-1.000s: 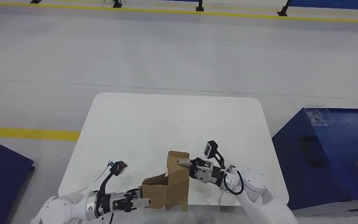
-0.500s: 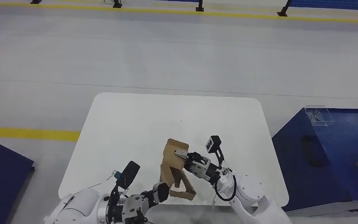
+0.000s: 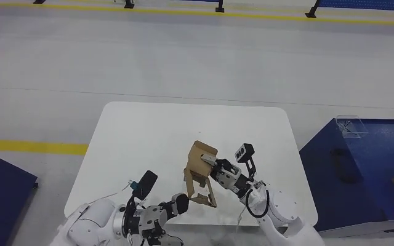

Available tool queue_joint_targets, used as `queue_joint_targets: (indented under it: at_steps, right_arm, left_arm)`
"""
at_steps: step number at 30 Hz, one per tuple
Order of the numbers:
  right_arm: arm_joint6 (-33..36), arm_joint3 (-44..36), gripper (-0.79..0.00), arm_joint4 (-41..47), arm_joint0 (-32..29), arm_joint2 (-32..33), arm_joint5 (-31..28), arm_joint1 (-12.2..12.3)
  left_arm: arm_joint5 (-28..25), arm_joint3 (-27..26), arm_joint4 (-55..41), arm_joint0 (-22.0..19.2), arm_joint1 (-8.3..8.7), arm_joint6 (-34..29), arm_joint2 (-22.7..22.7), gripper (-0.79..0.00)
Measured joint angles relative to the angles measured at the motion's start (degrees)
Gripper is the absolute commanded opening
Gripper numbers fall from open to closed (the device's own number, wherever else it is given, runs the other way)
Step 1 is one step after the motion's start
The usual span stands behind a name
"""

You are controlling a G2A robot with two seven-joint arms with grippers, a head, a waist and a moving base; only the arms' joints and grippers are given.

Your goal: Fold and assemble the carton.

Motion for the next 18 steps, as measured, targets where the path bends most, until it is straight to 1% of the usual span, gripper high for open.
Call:
queue_joint_targets:
  at_steps: [5,7,16,18]
  right_arm:
    - [0.1,-0.9,-0.785,2.2,-1.0,2.4,1.0,0.1]
    - [0.3,-1.2,-0.785,2.7,-1.2,2.6,1.2,0.1]
    - [0.3,-1.2,-0.785,2.8,-1.2,2.6,1.2,0.1]
    - [-0.3,-1.1,-0.785,5.6,-1.3,2.6,0.8,-0.2]
  left_arm:
    - [-1.4,2.3,-1.4,0.6,0.81,1.3,-1.3,0.0]
    - [-2.3,3.5,-1.8,0.9,1.09,2.4,-2.9,0.0]
    - [-2.3,3.6,-1.7,0.9,1.1,2.6,-3.1,0.0]
    - [-2.2,3.3,-0.7,0.8,1.04,3.6,-3.9,0.0]
